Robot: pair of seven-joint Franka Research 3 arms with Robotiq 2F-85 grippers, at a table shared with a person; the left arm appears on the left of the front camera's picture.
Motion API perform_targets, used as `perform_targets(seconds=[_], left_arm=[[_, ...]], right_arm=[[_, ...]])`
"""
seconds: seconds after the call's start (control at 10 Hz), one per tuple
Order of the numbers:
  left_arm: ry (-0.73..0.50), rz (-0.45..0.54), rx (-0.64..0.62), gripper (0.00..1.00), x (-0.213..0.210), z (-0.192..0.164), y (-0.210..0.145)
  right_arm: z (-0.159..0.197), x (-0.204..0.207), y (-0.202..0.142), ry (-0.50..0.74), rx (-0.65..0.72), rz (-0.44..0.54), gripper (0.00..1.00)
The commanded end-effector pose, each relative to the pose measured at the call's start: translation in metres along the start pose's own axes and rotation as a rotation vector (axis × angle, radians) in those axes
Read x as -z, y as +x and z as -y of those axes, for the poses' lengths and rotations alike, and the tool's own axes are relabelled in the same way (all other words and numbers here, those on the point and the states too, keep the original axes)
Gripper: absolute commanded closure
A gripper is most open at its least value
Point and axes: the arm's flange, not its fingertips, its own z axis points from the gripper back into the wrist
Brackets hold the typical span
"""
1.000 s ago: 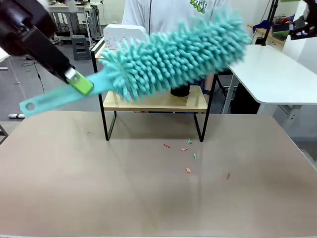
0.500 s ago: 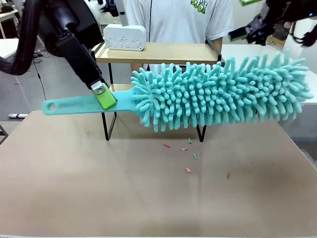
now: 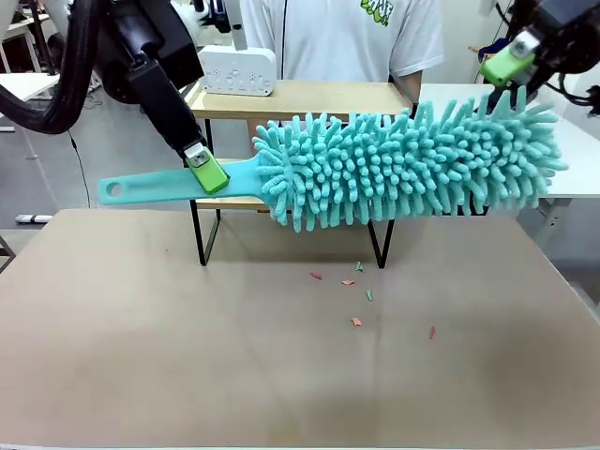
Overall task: Clean the shelf.
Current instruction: Hand the Duster back to the human.
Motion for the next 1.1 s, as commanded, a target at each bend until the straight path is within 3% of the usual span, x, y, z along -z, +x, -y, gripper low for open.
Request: perform_targets(seconds=[0.0,1.0], left_arm=[[-0.001,0.009,-0.013,0.88,-0.001,-0.003,-0.001],[-0.042,0.03,0.003,0.88,0.001,-0.009,-0.004]], right_arm=[[0.003,-0.003,-0.01,-0.015,-0.05,-0.01,0.0],[0.011,0.017,-0.007,-0.008,-0.071,-0.114,0.0]])
